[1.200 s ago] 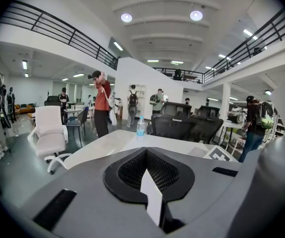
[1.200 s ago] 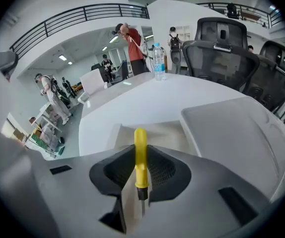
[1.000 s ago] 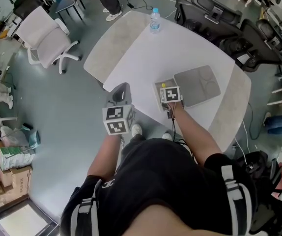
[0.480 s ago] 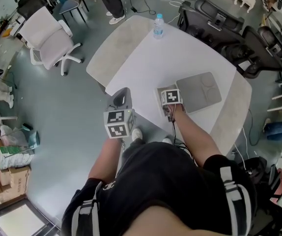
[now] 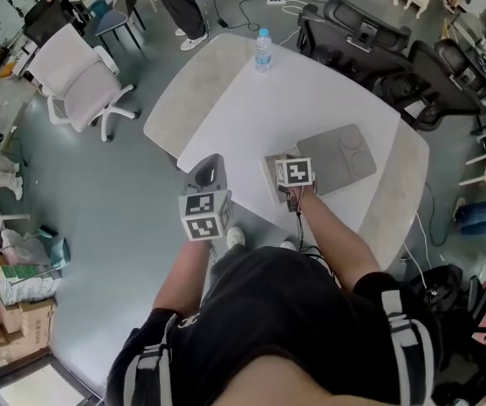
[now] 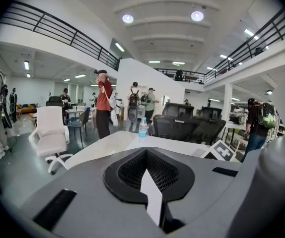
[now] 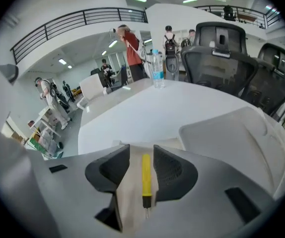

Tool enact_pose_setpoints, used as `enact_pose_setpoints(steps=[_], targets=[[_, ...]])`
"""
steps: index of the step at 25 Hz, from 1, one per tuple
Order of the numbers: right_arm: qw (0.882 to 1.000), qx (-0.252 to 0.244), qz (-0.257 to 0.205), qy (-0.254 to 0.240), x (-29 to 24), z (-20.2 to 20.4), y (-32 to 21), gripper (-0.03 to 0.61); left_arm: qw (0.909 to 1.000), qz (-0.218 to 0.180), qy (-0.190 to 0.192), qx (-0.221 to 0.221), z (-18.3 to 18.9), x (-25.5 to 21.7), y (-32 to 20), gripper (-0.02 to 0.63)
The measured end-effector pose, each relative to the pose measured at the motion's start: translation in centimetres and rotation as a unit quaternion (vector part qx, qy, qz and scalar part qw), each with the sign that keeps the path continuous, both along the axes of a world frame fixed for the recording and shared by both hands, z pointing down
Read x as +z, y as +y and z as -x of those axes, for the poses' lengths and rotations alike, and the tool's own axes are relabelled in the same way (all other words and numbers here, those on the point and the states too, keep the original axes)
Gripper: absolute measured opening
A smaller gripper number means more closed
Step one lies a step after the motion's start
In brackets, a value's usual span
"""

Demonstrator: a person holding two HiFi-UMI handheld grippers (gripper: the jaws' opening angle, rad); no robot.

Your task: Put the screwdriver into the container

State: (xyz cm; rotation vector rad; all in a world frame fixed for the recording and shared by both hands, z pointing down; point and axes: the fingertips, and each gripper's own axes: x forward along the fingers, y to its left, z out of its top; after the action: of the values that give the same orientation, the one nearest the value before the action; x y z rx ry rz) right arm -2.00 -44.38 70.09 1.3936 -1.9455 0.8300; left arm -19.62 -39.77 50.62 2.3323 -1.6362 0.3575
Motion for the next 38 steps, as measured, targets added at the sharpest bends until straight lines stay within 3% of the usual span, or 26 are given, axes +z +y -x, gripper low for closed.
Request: enact_pose_setpoints(steps=[4,8,12,17,20,26,38], targets=[[0.996,0.019,-0.085,-0.022,-6.0,-1.0,-0.5,0.095,0.9999,-0.002,0.000,0.010,-1.0,-0.4,-0.6,0.012],[0.983,0.040,-0.176,-0.036,-12.7,-2.8,-0.5,0.020,0.9995,-0.014,0.006,0.029,-2.8,-1.5,-1.5,0.012],[0.961,0.066,-0.264,-0.054,-19.0,-5.4,0.0,0.013,0.9986,-0.022,0.005,0.048,-4.7,-2.0,-2.2,0.012],[0.922,0.066,-0.373,-0.083,-25.3,-7.6,1.8,0.012,0.9970,-0.035,0.003,0.069,-7.0,-2.9,-2.6,0.012],[0.903,0.065,-0.418,-0.076,-27.3,-8.6,3.5,0.012,0.9958,-0.043,0.003,0.081,-8.4,-3.4,-2.6,0.012],[0.888,0.082,-0.448,-0.065,-29.2,-10.6,5.7,0.012,0.9937,-0.053,0.004,0.098,-10.5,-4.1,-2.2,0.012],[0.889,0.090,-0.445,-0.059,-28.6,-11.5,5.8,0.012,0.9926,-0.051,0.006,0.110,-12.1,-4.0,-2.1,0.012]])
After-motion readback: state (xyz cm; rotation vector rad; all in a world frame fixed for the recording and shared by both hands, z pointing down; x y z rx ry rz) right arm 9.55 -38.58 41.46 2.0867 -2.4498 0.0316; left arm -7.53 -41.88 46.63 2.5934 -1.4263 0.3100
